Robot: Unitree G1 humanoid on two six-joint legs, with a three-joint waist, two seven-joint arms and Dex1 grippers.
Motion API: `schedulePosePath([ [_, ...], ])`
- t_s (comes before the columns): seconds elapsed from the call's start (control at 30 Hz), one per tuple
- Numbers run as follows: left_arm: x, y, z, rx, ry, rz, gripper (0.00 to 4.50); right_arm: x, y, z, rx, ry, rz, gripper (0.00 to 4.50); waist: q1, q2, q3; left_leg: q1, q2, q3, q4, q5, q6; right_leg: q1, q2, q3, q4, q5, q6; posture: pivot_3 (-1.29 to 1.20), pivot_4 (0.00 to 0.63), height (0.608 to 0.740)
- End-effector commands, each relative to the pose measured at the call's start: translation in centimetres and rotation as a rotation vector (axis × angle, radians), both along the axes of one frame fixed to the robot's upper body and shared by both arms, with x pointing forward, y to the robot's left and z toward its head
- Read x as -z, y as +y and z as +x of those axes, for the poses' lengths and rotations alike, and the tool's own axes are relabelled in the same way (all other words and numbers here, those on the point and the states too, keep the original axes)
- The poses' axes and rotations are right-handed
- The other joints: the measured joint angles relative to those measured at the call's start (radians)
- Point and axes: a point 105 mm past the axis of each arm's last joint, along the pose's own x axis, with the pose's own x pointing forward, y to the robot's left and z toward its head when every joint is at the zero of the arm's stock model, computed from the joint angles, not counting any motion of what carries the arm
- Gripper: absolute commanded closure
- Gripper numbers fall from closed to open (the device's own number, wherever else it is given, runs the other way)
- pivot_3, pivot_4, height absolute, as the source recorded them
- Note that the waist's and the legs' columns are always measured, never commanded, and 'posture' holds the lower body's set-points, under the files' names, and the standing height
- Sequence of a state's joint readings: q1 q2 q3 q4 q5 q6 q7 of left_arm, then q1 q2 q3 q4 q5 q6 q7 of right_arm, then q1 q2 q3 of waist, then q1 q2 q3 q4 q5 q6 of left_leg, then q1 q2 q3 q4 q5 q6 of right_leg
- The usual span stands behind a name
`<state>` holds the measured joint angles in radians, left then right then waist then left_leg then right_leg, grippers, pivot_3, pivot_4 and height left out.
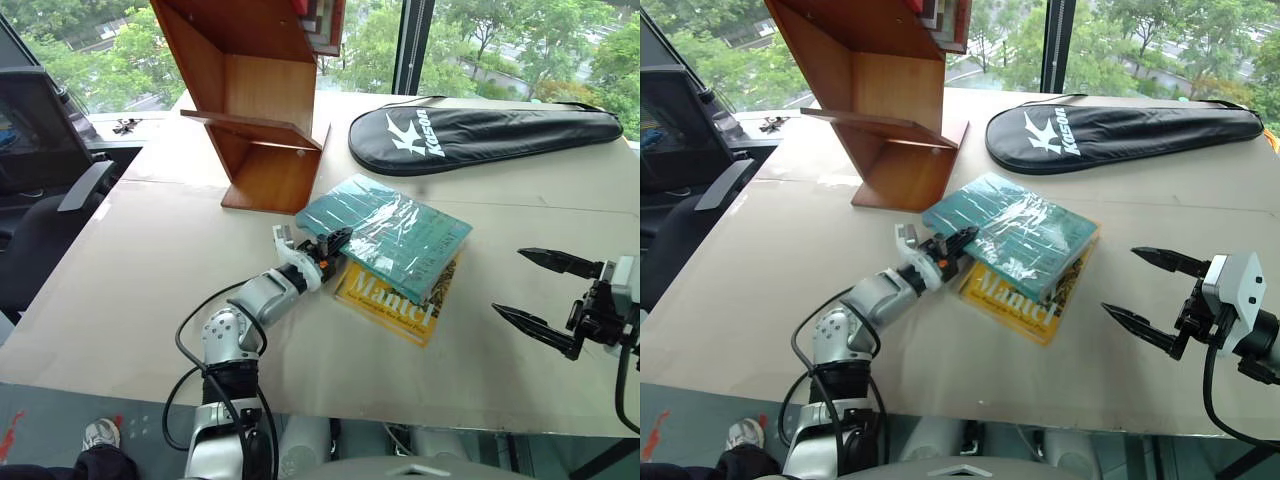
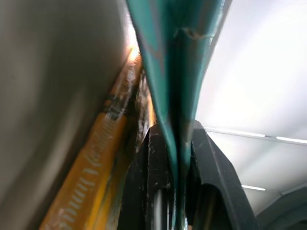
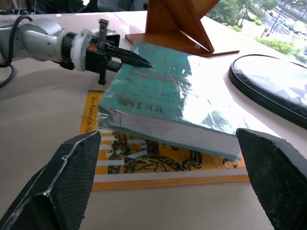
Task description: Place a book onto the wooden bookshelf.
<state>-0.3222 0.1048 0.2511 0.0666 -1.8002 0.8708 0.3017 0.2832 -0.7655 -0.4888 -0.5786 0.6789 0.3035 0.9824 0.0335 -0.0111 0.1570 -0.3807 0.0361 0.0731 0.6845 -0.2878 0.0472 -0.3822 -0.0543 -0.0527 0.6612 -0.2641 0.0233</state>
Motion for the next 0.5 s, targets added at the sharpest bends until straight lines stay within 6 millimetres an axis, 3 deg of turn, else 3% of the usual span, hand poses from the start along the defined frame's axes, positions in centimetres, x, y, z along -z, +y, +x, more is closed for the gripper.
schedulePosePath([
  [0.03, -5.6, 0.3, -1.7, 0.081, -0.215, -0.006, 4.45, -0.6, -0.1, 0.3, 0.013, -0.043, 0.004, 0.00, -0.004, -0.002, 0.001, 0.000, 0.001, 0.000, 0.000, 0.000, 0.000, 0.000, 0.000, 0.000, 0.000, 0.000, 0.000, 0.00, 0.150, 0.740],
  [0.1, -7.2, 0.1, -2.8, 0.152, -0.309, 0.090, 4.45, -0.5, -0.2, 0.6, 0.018, -0.045, 0.013, 0.00, -0.005, -0.002, 0.001, 0.000, 0.001, -0.001, 0.000, 0.000, 0.000, 0.000, 0.000, 0.000, 0.000, 0.000, 0.000, 0.00, 0.150, 0.740],
  [0.33, -14.2, -0.1, -6.2, 0.323, -1.024, 0.779, 4.45, -0.5, -1.2, 1.5, 0.037, -0.053, 0.018, 0.00, -0.006, -0.006, 0.006, -0.001, -0.001, 0.000, -0.001, 0.000, 0.000, -0.001, 0.005, -0.001, -0.002, 0.000, 0.000, 0.00, 0.150, 0.740],
  [0.43, -17.0, 0.0, -6.8, 0.336, -1.264, 0.920, 4.45, -0.5, -1.5, 1.9, 0.044, -0.059, 0.025, 0.00, -0.006, -0.004, 0.006, -0.001, -0.002, 0.001, -0.003, 0.000, 0.000, -0.001, 0.005, 0.000, -0.004, 0.000, 0.000, 0.00, 0.150, 0.740],
  [0.5, -19.8, -0.1, -7.1, 0.326, -1.456, 1.049, 4.45, -0.5, -1.6, 2.3, 0.044, -0.065, 0.028, 0.00, -0.006, -0.005, 0.007, -0.002, -0.002, 0.000, -0.004, 0.000, 0.000, -0.002, 0.005, 0.000, -0.004, 0.000, 0.001, 0.00, 0.150, 0.740],
])
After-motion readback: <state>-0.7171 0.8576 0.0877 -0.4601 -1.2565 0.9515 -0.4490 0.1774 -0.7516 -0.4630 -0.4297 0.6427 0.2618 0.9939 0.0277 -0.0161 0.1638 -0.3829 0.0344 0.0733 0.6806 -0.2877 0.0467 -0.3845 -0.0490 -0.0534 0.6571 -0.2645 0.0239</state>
